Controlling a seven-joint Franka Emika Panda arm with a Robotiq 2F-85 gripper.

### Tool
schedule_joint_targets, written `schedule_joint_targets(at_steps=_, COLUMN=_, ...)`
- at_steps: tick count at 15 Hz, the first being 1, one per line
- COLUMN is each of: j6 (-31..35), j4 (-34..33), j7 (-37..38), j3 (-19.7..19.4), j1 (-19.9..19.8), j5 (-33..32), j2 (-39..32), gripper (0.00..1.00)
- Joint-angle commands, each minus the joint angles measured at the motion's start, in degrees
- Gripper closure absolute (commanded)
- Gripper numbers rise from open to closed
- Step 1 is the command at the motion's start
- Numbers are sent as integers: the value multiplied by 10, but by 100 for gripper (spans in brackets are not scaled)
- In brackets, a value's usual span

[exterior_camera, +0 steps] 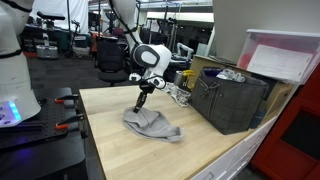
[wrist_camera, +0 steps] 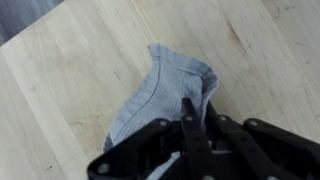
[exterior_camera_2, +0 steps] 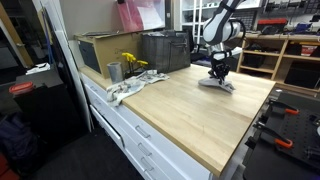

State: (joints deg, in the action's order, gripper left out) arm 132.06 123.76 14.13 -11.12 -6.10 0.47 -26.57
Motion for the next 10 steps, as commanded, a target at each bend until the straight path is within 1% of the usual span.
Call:
schedule_joint_targets(at_steps=1, j6=-23, j4=8, j7=17, j3=-7, j1=8, j5=-19, j2=25, gripper=56)
schedule_joint_targets(at_steps=2, j6=-24, j4=10, j7=15, j3=-7, j1=8, j5=-21, j2=26, gripper=89)
schedule_joint_targets(at_steps=3, j6=-25, j4=10, j7=15, j3=-6, j1=8, j5=-22, j2=27, gripper=89)
schedule_joint_targets(at_steps=5, j6=-29, j4=11, j7=10, j3=-4, j1=6, j5=-22, j2=27, gripper=99)
schedule_joint_targets(at_steps=7, j6=-29, j4=12, j7=12, j3=-6, j1=7, j5=-26, j2=27, gripper=100)
schedule_joint_targets(at_steps=8, j6=-30, j4=12, j7=17, j3=-8, j1=9, j5=-30, j2=24, gripper=74)
schedule_joint_targets(at_steps=9, j6=-30, j4=12, j7=16, j3=-8, j1=8, j5=-30, j2=23, gripper=73)
schedule_joint_targets(at_steps=10, j6=-30, j4=15, j7=18, j3=-8, j1=8, j5=-30, j2=22, gripper=68)
